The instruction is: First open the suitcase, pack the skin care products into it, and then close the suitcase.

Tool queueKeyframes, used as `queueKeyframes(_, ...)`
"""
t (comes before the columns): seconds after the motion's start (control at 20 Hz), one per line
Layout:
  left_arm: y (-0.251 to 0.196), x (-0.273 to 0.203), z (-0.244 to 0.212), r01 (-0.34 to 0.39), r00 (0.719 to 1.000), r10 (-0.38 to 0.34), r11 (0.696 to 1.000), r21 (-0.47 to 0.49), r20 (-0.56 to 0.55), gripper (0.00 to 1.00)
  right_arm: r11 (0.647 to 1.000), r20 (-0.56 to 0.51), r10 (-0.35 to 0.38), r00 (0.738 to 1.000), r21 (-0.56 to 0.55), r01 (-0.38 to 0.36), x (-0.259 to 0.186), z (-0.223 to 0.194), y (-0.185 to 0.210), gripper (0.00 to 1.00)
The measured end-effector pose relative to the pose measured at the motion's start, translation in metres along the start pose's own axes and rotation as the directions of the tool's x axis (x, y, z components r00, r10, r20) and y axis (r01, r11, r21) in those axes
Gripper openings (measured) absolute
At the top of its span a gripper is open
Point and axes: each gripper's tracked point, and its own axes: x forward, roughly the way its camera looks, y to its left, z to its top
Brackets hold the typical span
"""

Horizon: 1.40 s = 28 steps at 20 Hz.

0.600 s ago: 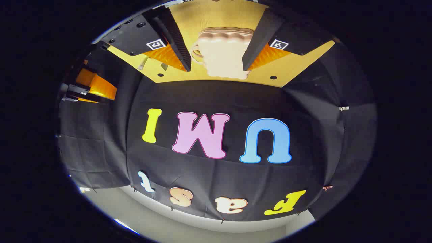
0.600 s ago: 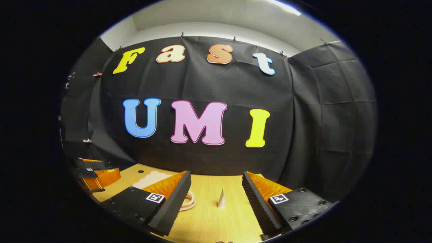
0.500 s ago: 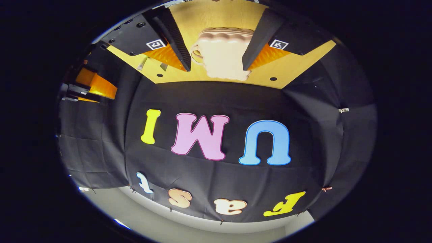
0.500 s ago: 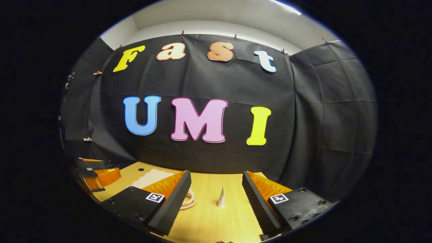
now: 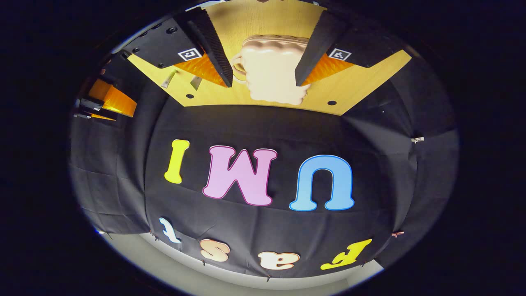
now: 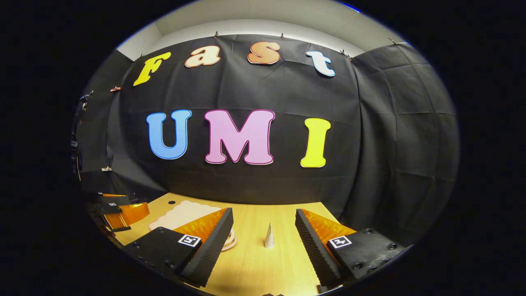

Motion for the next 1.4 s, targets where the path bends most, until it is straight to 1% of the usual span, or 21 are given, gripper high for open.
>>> queueKeyframes(0.25, -0.011, 0.01, -0.005, 0.014, 1.0, -0.014, 1.0, 0.002, -0.015, 0.96, 1.0, -0.015, -0.008, 1.0, 0.009, 0.008, 0.007, -0.006, -0.009, 0.96)
queueKeyframes(0.45, -0.039, 0.031, -0.013, 0.075, 0.996, -0.077, 0.997, -0.026, -0.052, 0.96, 1.0, -0.01, -0.018, 1.0, -0.005, 0.018, 0.016, -0.006, -0.023, 0.97)
queueKeyframes(0.55, -0.063, 0.053, -0.019, 0.117, 0.99, -0.12, 0.992, -0.035, -0.08, 0.96, 1.0, -0.003, -0.024, 1.0, -0.018, 0.024, 0.027, -0.003, -0.034, 0.97)
queueKeyframes(0.7, -0.106, 0.102, -0.038, 0.184, 0.971, -0.188, 0.982, -0.04, -0.148, 0.96, 0.999, -0.002, -0.031, 1.0, -0.04, 0.031, 0.047, -0.006, -0.055, 0.96)
queueKeyframes(0.8, -0.127, 0.142, -0.063, 0.197, 0.957, -0.201, 0.98, -0.039, -0.21, 0.94, 0.998, -0.006, -0.034, 0.999, -0.052, 0.033, 0.062, -0.012, -0.071, 0.97)
queueKeyframes(0.9, -0.141, 0.174, -0.088, 0.2, 0.937, -0.202, 0.979, -0.036, -0.284, 0.93, 0.998, -0.027, -0.026, 0.999, -0.061, 0.024, 0.077, -0.023, -0.082, 0.96)
queueKeyframes(1.0, -0.15, 0.203, -0.116, 0.186, 0.92, -0.182, 0.982, -0.021, -0.348, 0.92, 0.998, -0.06, -0.007, 0.998, -0.066, 0.004, 0.09, -0.039, -0.089, 0.96)
queueKeyframes(1.05, -0.153, 0.216, -0.131, 0.174, 0.91, -0.164, 0.985, -0.008, -0.381, 0.87, 0.998, -0.072, 0.002, 0.997, -0.069, -0.007, 0.096, -0.046, -0.092, 0.97)
queueKeyframes(1.1, -0.154, 0.228, -0.146, 0.163, 0.9, -0.148, 0.987, 0.003, -0.409, 0.91, 0.997, -0.083, 0.014, 0.996, -0.079, -0.02, 0.101, -0.053, -0.094, 0.97)
queueKeyframes(1.2, -0.15, 0.245, -0.17, 0.114, 0.88, -0.092, 0.993, 0.018, -0.466, 0.88, 0.991, -0.105, 0.03, 0.994, -0.124, -0.043, 0.109, -0.068, -0.101, 0.97)
queueKeyframes(1.25, -0.146, 0.251, -0.181, 0.083, 0.869, -0.062, 0.996, 0.023, -0.491, 0.78, 0.99, -0.12, 0.041, 0.992, -0.132, -0.056, 0.111, -0.075, -0.104, 0.96)
queueKeyframes(1.3, -0.143, 0.255, -0.192, 0.054, 0.857, -0.032, 0.998, 0.027, -0.514, 0.73, 0.989, -0.131, 0.047, 0.99, -0.133, -0.064, 0.113, -0.081, -0.108, 0.96)
queueKeyframes(1.35, -0.139, 0.258, -0.201, 0.021, 0.844, 0.0, 0.999, 0.032, -0.537, 0.72, 0.99, -0.145, 0.049, 0.988, -0.126, -0.068, 0.115, -0.086, -0.113, 0.96)
queueKeyframes(1.4, -0.135, 0.261, -0.206, -0.008, 0.837, 0.033, 0.999, 0.049, -0.546, 0.72, 0.991, -0.16, 0.049, 0.986, -0.113, -0.067, 0.117, -0.092, -0.117, 0.96)
